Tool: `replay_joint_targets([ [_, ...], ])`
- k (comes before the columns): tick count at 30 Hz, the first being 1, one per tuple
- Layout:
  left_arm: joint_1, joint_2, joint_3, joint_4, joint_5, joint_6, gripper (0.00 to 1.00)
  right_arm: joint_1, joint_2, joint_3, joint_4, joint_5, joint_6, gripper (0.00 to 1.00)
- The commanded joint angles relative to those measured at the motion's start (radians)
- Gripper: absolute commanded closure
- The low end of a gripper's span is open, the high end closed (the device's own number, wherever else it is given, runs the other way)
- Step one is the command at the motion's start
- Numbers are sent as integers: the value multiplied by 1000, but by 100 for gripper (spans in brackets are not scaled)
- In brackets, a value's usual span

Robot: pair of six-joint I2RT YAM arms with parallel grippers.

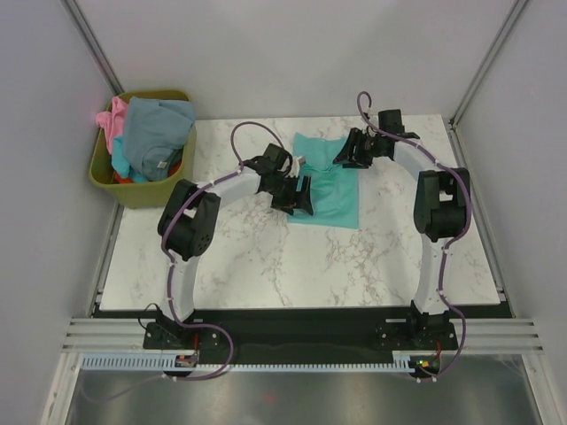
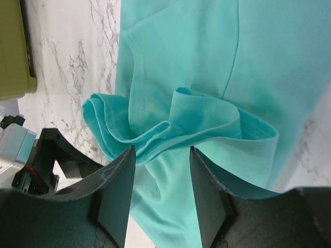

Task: Fold and stack the t-shirts
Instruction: Fold the tshirt

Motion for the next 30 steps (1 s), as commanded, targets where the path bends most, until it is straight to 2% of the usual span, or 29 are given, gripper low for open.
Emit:
replay_joint_targets([
  [1, -5, -86, 27, -31, -31, 81, 13, -40, -109, -13, 15, -3, -18, 46],
  [8, 35, -190, 104, -43, 98, 25, 2, -129, -298, -220, -52, -60, -49, 45],
  [12, 70, -212, 22, -41, 137, -14, 2, -141, -344, -356, -97, -117, -41, 45],
  [14, 84, -212, -33, -26, 158, -61, 2, -141, -361, -407, -91, -138, -21, 45],
  [18, 108, -204, -109, -26, 158, -61, 2, -140, -381, -542, -57, -189, 38, 45],
  [26, 119, -189, -213, -26, 158, -61, 2, -140, -419, -653, -58, -204, 51, 45],
  [30, 119, -154, -218, -26, 158, -61, 2, -138, -415, -699, -48, -192, 57, 45],
])
